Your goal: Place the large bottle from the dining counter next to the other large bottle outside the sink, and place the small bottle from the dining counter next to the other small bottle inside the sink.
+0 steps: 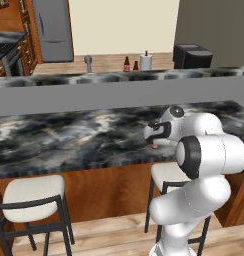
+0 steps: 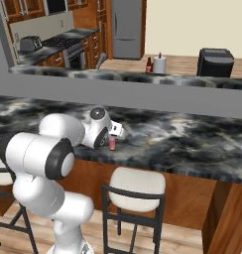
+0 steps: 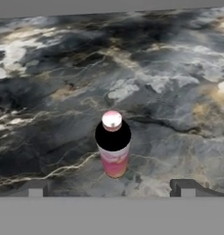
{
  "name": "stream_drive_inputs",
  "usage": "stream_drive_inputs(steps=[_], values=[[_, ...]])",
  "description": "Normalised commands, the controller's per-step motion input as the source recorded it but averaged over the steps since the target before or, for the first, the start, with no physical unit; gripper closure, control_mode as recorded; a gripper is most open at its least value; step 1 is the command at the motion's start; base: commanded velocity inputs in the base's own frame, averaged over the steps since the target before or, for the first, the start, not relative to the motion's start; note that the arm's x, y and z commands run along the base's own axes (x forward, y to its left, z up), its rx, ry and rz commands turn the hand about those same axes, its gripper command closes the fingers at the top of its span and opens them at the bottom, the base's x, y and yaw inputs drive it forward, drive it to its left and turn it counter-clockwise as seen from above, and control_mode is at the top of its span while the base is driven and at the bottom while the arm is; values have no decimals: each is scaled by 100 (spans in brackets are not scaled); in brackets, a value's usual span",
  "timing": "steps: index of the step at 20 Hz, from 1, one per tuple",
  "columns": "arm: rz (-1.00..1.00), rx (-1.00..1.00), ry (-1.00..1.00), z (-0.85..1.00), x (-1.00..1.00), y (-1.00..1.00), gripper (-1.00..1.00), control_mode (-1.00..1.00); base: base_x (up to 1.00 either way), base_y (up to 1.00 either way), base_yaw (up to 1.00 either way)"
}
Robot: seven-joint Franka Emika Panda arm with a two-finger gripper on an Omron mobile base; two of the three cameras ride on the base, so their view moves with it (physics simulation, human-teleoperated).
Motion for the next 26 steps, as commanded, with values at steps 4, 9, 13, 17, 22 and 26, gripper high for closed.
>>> stream_drive_inputs(steps=[4,9,13,17,22,26], values=[[0,0,0,-14,21,0,-100,-100,0,0,0],[0,0,0,-12,13,0,-100,-100,0,0,0],[0,0,0,-5,6,0,-100,-100,0,0,0],[0,0,0,-3,8,0,-100,-100,0,0,0],[0,0,0,0,6,0,-100,-100,0,0,0],[0,0,0,0,13,0,-100,-100,0,0,0]])
